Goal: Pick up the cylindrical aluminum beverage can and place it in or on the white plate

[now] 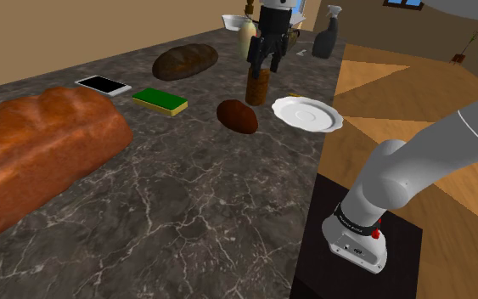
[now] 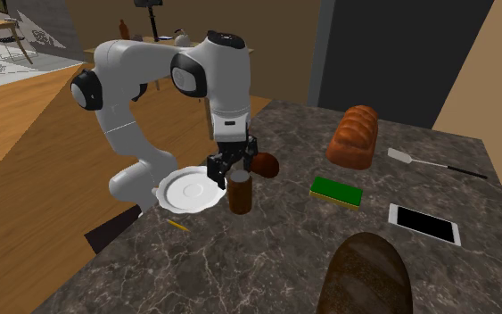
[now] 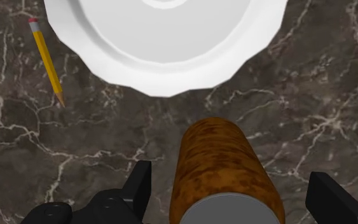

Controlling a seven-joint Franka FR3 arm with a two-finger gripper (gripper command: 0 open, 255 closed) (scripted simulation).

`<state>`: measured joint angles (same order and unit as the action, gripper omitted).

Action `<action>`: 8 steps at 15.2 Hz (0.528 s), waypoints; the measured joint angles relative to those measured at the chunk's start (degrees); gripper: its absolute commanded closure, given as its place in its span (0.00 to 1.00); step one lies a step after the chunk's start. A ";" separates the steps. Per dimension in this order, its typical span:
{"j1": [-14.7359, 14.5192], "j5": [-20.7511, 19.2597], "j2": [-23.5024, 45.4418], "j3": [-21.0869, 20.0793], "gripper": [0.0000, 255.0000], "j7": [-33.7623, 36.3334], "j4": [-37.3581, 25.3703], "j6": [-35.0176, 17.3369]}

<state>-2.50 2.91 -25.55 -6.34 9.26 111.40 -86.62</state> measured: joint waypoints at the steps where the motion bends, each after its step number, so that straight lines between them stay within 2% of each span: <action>1: 0.00 0.00 -0.01 0.00 0.00 -0.01 0.04 -0.04; 3: 0.00 0.00 -0.02 0.01 0.00 -0.01 0.08 -0.06; 4: 0.00 0.00 -0.02 0.01 1.00 -0.01 0.08 -0.06; 8: 0.01 -0.01 -0.03 0.01 1.00 -0.01 0.03 -0.06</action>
<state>-2.50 2.90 -25.57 -6.32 9.24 111.43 -86.69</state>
